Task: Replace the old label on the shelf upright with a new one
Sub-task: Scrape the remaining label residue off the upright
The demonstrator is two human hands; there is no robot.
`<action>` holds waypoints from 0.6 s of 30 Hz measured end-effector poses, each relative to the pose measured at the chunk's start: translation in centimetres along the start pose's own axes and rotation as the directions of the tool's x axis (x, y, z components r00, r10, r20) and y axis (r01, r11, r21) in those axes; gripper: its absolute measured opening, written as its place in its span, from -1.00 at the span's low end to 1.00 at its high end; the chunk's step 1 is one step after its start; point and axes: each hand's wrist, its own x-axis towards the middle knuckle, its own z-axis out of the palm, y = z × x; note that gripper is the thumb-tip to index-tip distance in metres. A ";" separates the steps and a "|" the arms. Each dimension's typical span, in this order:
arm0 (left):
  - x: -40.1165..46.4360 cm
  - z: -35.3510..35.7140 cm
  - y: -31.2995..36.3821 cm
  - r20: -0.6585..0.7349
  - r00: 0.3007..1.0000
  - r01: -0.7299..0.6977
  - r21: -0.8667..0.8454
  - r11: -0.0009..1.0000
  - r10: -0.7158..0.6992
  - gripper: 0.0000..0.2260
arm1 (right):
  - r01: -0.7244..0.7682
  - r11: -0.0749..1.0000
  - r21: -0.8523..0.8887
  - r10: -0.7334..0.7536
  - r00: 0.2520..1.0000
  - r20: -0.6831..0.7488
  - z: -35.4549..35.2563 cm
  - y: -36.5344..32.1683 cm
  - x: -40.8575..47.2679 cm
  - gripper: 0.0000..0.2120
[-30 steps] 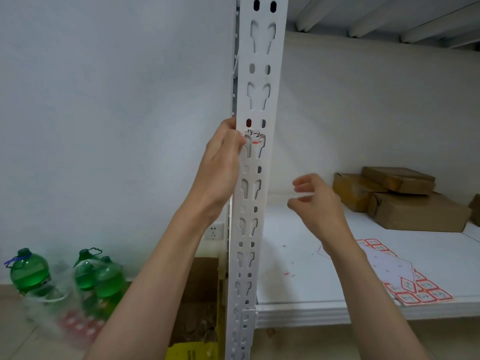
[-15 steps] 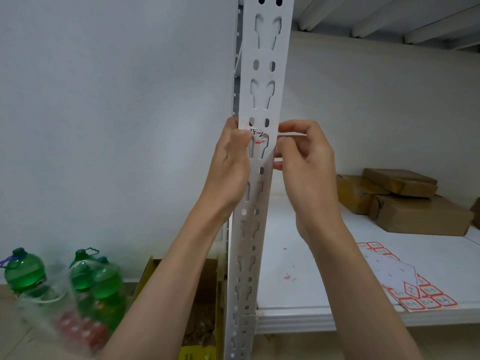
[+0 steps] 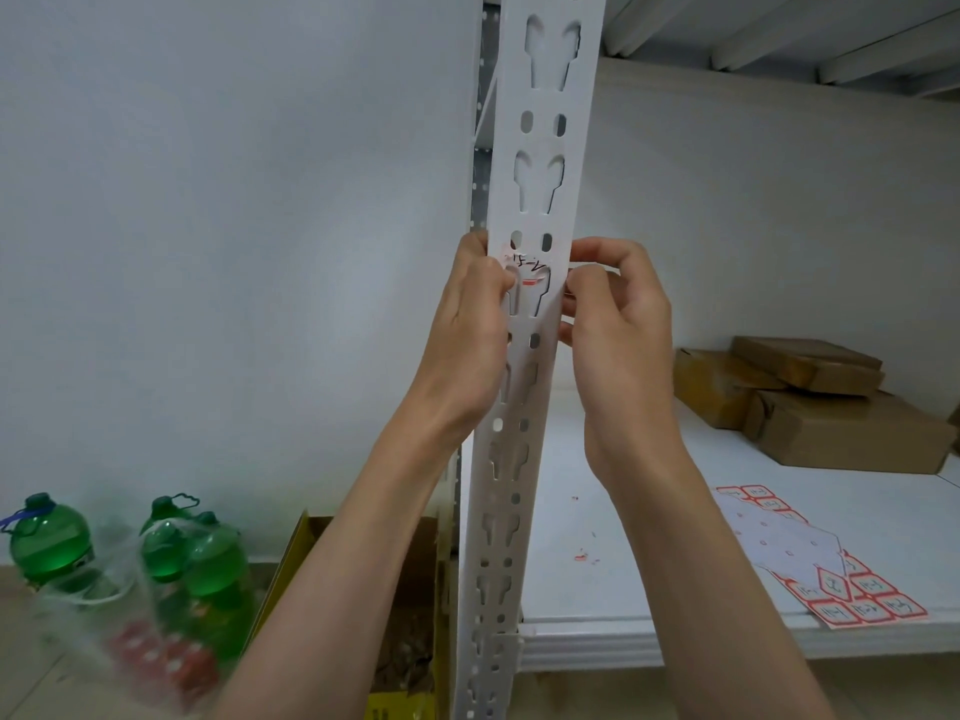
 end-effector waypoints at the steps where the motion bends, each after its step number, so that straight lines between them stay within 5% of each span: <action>1: 0.0 0.0 0.0 0.007 1.000 0.006 -0.008 1.000 -0.006 -0.80 | -0.003 1.000 0.003 0.003 1.000 -0.002 0.0 0.0 0.0 -0.80; 18: -0.1 -0.6 -0.3 0.090 0.996 -0.018 -0.110 0.994 0.028 -0.77 | -0.025 0.999 0.034 0.025 1.000 0.001 0.2 -0.4 -0.2 -0.80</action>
